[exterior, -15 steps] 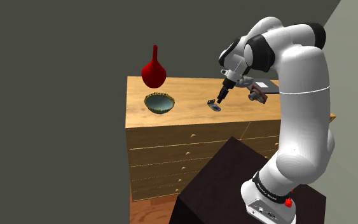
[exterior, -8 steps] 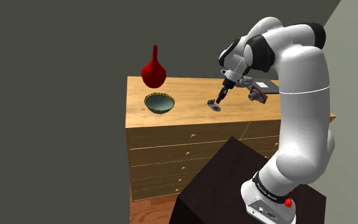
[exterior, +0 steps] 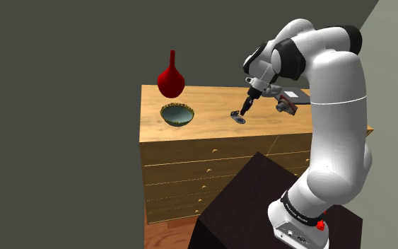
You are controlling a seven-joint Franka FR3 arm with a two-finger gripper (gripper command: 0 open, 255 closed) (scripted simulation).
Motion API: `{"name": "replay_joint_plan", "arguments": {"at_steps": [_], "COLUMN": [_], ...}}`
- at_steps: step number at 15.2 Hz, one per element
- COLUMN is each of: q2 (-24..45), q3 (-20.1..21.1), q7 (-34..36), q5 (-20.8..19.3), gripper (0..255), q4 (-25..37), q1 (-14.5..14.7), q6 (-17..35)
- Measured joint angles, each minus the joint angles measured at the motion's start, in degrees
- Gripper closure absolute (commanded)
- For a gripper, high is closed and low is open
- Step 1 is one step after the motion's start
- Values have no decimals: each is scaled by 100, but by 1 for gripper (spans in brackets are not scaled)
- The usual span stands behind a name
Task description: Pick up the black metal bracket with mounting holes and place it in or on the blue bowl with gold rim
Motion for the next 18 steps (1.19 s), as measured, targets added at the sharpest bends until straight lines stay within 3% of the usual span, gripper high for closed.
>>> {"name": "replay_joint_plan", "arguments": {"at_steps": [1,3,5,11,17,18], "q2": [-86,-9,142,441,486,486], "q3": [-224,-939,-1191,-1000,-951,-951], "q7": [295,2270,3266,3426,3407,3407], "q5": [-129,-540,-575,-292,-245,-245], "gripper": [0,0,0,0,0,255], "q4": [-275,-860,-1067,-1182,-1176,-1176], "q1": [347,1475,1912,1859,1826,1826], "q6": [272,1031,1321,1675,1712,1712]}}
